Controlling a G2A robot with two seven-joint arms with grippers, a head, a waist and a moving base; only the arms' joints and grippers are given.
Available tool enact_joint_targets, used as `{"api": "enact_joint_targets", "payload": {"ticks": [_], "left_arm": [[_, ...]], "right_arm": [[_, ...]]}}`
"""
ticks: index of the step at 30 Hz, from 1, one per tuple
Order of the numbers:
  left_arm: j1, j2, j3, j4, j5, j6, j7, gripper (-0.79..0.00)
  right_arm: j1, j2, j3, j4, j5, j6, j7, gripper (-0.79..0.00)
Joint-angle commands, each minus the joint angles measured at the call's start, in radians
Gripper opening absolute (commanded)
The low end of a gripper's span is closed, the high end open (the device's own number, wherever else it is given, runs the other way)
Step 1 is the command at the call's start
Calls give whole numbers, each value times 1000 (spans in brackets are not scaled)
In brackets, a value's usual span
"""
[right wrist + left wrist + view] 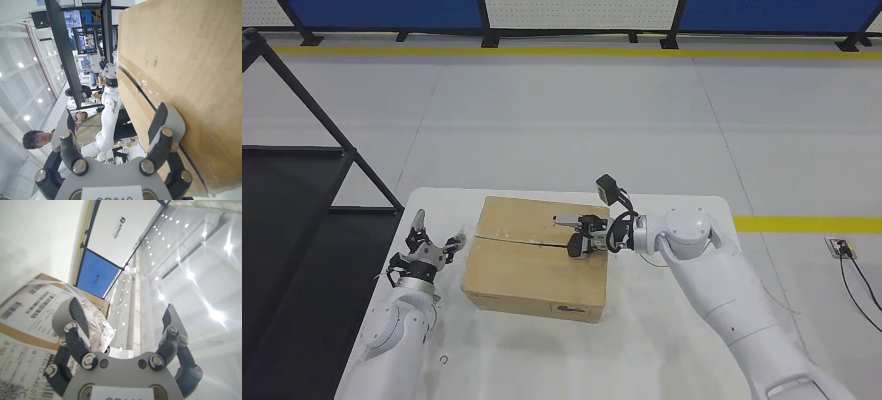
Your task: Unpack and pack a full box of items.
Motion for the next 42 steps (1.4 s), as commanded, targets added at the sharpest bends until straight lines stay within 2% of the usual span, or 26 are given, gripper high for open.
{"api": "enact_joint_targets", "payload": {"ticks": [1, 5, 12, 18, 25, 33, 42], "left_arm": [[3, -4, 13, -5, -4, -26, 5, 0], [4, -8, 38, -4, 3, -10, 0, 0], [2, -9, 42, 16, 27, -43, 12, 0], [-33, -15, 40, 41, 2, -96, 35, 0], [-34, -17, 36, 29, 18, -155, 22, 0], [0, -19, 14, -71, -12, -199, 22, 0], [39, -19, 9, -192, 28, -197, 59, 0]], "right_arm": [[4, 0, -1, 2, 0, 2, 2, 0], [8, 0, -1, 7, 1, -1, 5, 0], [9, 2, 2, 12, 0, -6, 12, 0], [11, 1, -2, 15, -1, -1, 12, 0], [2, 3, 5, 27, 9, 4, 3, 0], [2, 9, 18, 39, 9, -6, 10, 0], [7, 8, 15, 47, 12, -14, 15, 0]]}}
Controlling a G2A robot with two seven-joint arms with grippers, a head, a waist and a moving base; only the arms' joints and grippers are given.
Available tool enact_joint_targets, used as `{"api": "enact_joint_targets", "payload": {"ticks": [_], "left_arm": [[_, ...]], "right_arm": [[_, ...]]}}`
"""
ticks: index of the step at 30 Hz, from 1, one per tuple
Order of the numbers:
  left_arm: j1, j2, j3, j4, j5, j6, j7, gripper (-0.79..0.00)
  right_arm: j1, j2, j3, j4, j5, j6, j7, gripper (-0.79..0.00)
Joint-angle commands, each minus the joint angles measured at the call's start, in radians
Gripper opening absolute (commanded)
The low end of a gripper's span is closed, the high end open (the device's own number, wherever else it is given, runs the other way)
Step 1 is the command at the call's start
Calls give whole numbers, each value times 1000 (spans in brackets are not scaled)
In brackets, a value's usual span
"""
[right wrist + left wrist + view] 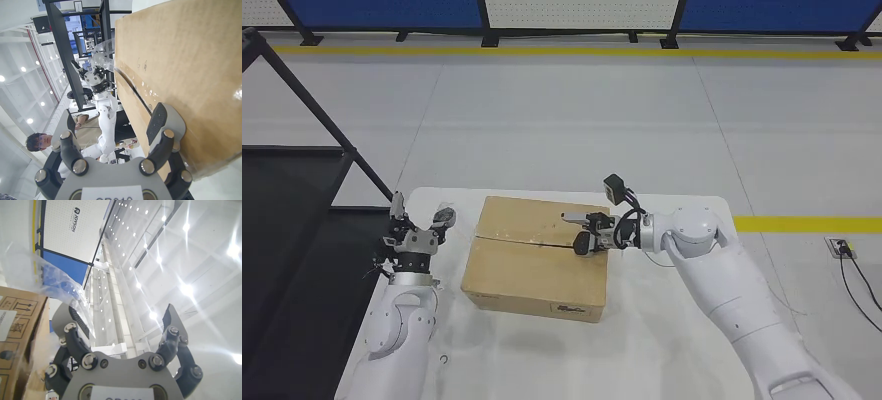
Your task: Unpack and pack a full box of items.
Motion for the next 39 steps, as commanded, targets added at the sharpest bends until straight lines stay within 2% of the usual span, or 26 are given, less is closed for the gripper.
{"api": "enact_joint_targets", "payload": {"ticks": [1, 8, 21, 39], "left_arm": [[4, -1, 3, -20, 14, -5, 6, 0], [28, -2, 17, -89, 80, -27, 22, 0], [68, -8, 78, -203, 163, 0, 14, 0], [62, -14, 188, -216, 334, 123, -4, 0]], "right_arm": [[-1, 0, 0, 3, 1, -1, 0, 0], [-7, 3, 4, 3, 4, -8, 2, 0], [-23, 9, 16, -4, 9, -18, -2, 0], [-63, 28, 45, -63, 1, -11, -12, 0]]}}
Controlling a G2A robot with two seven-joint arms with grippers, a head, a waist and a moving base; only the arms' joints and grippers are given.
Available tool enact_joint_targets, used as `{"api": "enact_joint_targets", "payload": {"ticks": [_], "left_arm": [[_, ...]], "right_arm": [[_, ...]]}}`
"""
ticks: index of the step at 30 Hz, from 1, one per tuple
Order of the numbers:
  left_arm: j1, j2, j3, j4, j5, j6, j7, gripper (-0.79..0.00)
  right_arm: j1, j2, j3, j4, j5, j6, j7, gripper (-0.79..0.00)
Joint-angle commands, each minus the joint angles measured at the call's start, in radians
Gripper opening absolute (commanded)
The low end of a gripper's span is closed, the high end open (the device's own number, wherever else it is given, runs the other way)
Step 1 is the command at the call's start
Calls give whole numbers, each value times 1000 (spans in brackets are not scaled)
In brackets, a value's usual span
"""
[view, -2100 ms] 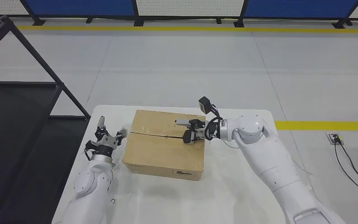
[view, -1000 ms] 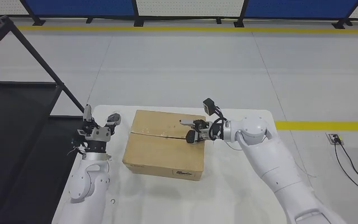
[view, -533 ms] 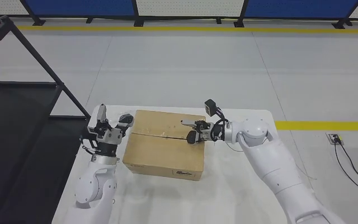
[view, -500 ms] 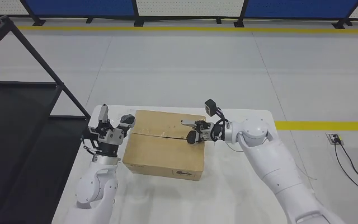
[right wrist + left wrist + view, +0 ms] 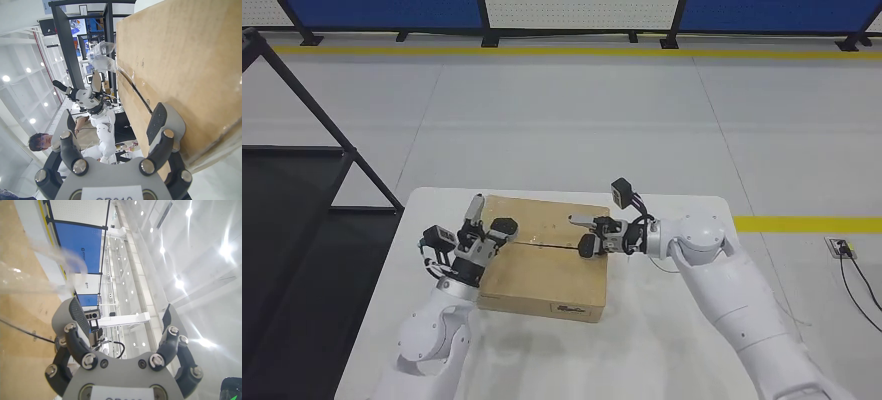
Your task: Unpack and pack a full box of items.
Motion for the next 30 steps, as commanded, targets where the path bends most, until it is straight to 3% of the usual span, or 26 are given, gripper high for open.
{"api": "enact_joint_targets", "payload": {"ticks": [1, 10, 15, 19, 22, 26, 30], "left_arm": [[1, 0, 8, -3, 29, 2, 1, 0], [13, -1, 4, -17, 27, 6, 3, 0], [107, 15, -146, -74, -58, 0, -11, 0], [196, 37, -320, -107, -112, 70, -80, 0], [222, 50, -400, -83, -131, 169, -125, 0], [196, 66, -436, 11, -149, 334, -206, 0], [133, 74, -420, 130, -158, 398, -265, 0]], "right_arm": [[-3, 2, 2, -7, -1, 1, 0, 0], [-9, 6, 4, -17, -3, 6, 4, 0], [-4, 7, 4, -6, 1, 4, 8, 0], [5, 7, 3, 4, 3, 5, 11, 0], [17, 5, -2, 14, 4, 5, 15, 0], [38, -2, -19, 32, 9, 6, 23, 0], [56, -10, -36, 53, 14, 4, 25, 0]]}}
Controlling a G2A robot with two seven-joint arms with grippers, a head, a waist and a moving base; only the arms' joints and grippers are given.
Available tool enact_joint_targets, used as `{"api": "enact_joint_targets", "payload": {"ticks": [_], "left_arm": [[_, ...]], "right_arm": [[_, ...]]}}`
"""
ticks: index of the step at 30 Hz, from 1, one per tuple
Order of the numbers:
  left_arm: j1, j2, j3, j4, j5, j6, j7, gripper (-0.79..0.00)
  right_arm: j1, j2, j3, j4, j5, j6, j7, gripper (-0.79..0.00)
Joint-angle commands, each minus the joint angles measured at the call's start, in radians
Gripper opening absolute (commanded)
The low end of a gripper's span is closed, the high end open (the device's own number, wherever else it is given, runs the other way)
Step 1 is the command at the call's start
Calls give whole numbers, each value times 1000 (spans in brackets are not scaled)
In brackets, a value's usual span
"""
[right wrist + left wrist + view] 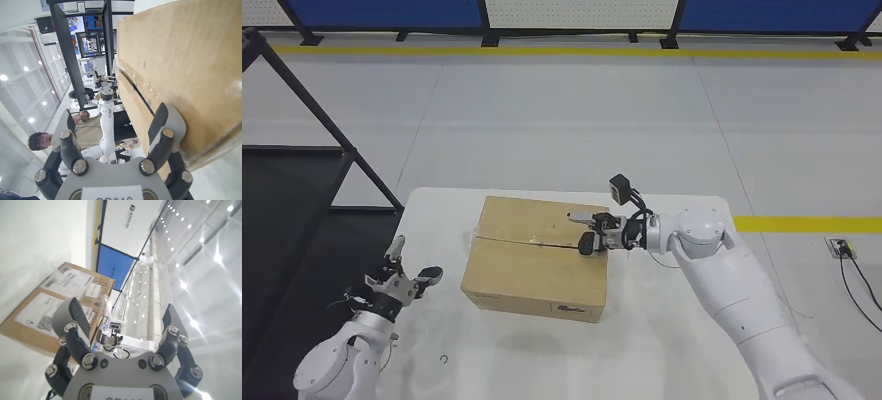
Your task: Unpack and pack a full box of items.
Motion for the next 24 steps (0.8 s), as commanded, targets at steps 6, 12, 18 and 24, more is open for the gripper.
{"api": "enact_joint_targets", "payload": {"ticks": [6, 12, 18, 24], "left_arm": [[-120, 5, 50, 165, -49, 61, -58, 0], [-180, 4, 107, 217, -57, 71, -71, 0], [-204, 0, 143, 226, -66, 49, -23, 0], [-234, -12, 136, 241, -166, -46, 103, 0]], "right_arm": [[20, -9, -16, 30, 7, -3, -3, 0], [19, -11, -19, 33, 10, -1, -15, 0], [17, -13, -23, 23, 10, 5, -23, 0], [20, -15, -28, 22, 7, 11, -26, 0]]}}
